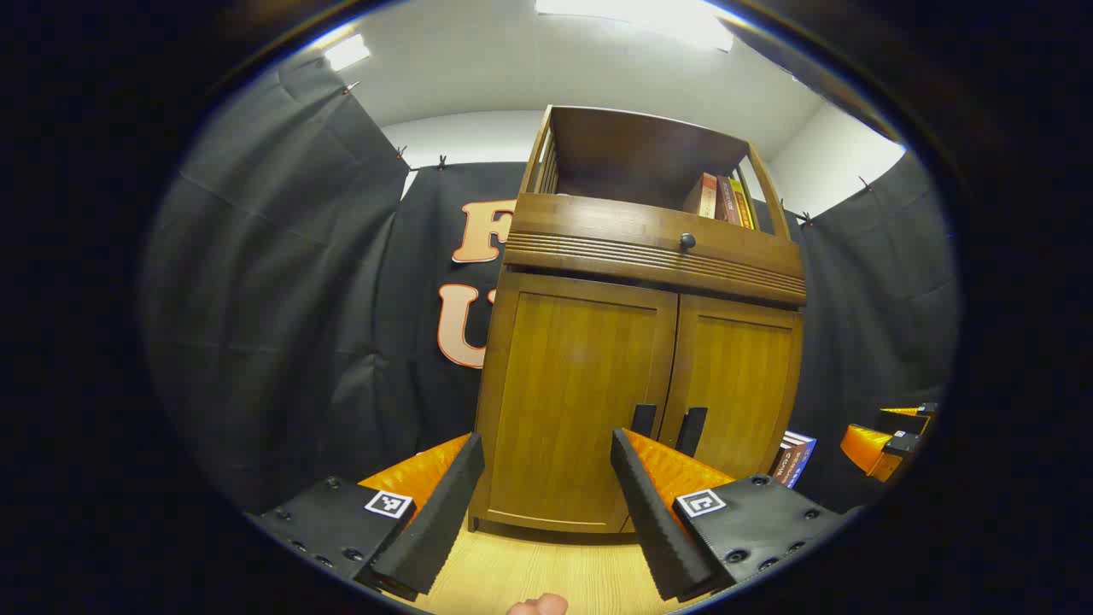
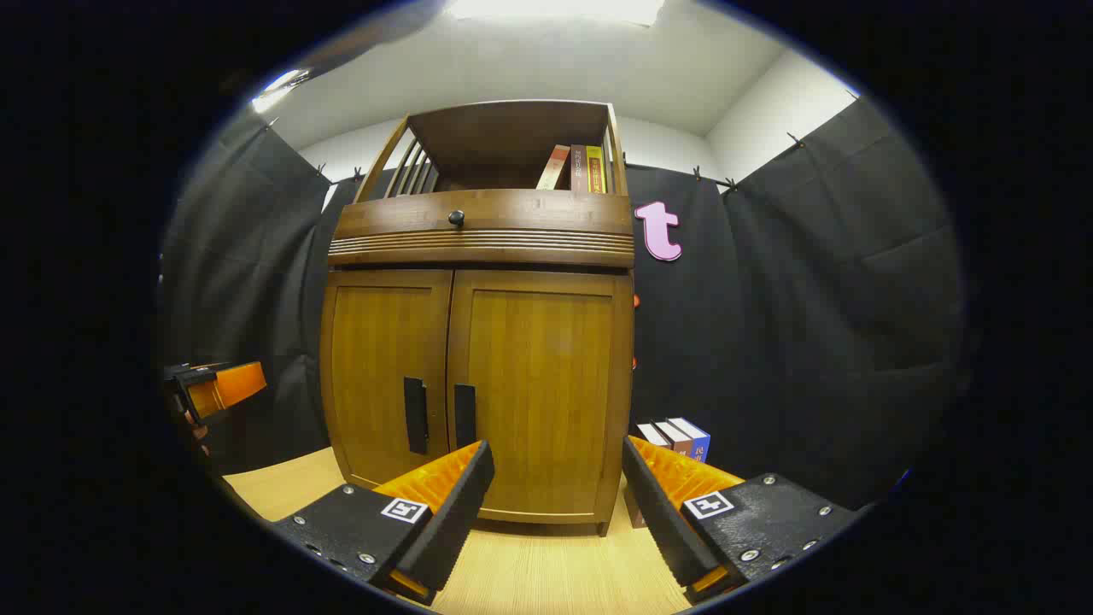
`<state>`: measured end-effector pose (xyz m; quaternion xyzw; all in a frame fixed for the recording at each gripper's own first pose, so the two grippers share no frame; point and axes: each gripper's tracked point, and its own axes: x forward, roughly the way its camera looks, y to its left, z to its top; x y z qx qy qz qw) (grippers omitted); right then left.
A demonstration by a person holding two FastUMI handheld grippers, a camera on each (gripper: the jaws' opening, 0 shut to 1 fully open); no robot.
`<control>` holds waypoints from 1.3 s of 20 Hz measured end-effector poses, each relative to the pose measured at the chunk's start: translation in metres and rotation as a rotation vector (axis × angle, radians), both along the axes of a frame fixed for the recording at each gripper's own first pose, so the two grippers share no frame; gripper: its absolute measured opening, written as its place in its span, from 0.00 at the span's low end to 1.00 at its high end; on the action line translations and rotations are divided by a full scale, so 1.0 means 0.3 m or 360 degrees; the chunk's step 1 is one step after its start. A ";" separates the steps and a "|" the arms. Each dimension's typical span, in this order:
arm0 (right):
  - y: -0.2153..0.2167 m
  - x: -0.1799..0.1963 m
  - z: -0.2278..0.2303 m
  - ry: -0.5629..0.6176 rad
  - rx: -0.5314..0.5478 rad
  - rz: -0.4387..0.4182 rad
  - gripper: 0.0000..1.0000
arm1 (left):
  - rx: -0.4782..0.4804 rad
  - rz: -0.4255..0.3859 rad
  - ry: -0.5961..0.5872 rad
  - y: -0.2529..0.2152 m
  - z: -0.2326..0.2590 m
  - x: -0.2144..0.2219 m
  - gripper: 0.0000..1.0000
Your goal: Open the right door of the double-door shoe cabinet with the right hand, and open the left door with the left hand.
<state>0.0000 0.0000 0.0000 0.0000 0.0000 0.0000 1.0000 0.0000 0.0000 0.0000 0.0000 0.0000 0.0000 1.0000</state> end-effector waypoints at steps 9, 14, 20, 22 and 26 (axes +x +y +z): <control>-0.035 -0.038 0.000 -0.0002 0.0035 -0.0019 0.93 | 0.0011 -0.0089 0.0020 -0.071 -0.009 0.004 0.96; -0.017 -0.048 -0.004 0.0005 0.0095 0.0022 0.93 | 0.0014 -0.0092 0.0046 -0.071 -0.025 0.000 0.98; -0.005 -0.044 0.007 0.0003 0.0093 0.0036 0.93 | 0.0010 -0.0092 0.0048 -0.071 -0.026 -0.007 0.94; -0.001 -0.041 0.010 0.0003 0.0088 0.0039 0.93 | 0.0005 -0.0096 0.0058 -0.072 -0.034 -0.007 0.94; -0.002 -0.031 0.040 -0.0032 0.0102 0.0015 0.93 | 0.0021 -0.0127 0.0077 -0.085 -0.037 -0.001 0.98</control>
